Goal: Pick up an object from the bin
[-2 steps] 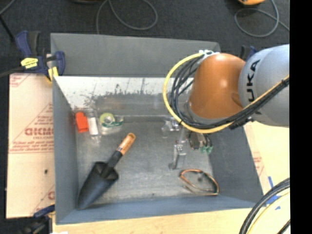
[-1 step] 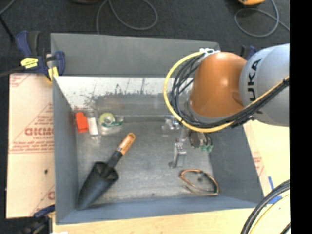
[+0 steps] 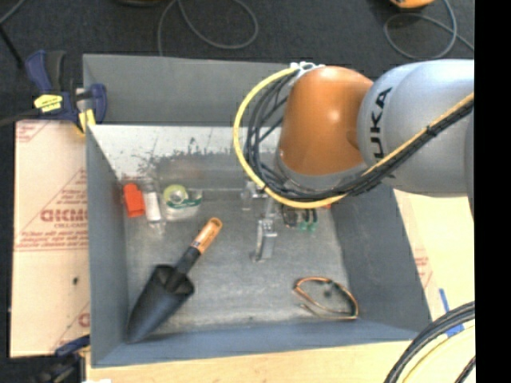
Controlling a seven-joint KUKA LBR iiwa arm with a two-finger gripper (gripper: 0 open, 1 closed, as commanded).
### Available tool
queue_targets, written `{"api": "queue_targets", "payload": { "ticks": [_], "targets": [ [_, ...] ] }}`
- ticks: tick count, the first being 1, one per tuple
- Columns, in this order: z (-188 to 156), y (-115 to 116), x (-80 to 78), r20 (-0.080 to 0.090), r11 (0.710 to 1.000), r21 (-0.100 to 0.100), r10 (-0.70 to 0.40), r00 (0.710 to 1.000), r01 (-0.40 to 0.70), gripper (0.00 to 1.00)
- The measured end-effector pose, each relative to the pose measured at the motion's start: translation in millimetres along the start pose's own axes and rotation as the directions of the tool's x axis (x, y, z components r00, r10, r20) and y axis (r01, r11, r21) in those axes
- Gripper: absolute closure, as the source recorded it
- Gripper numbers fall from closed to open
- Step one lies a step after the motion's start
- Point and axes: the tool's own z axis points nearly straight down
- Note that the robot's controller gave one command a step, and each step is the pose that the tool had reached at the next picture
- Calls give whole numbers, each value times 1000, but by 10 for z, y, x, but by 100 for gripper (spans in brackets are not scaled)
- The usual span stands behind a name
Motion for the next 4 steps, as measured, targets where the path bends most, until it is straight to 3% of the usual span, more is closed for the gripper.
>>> {"api": "queue_targets", "payload": {
  "ticks": [1,2,3,4],
  "targets": [
    [-7,161,-69,4,1000,-2,-8,1000,8,0],
    [499,48,-138,10,999,-3,-52,999,52,0],
    [1019,385,-129,8,999,1,-33,999,33,0],
    [1195,657,72,13,969,-1,-246,969,246,100]
  ]
}}
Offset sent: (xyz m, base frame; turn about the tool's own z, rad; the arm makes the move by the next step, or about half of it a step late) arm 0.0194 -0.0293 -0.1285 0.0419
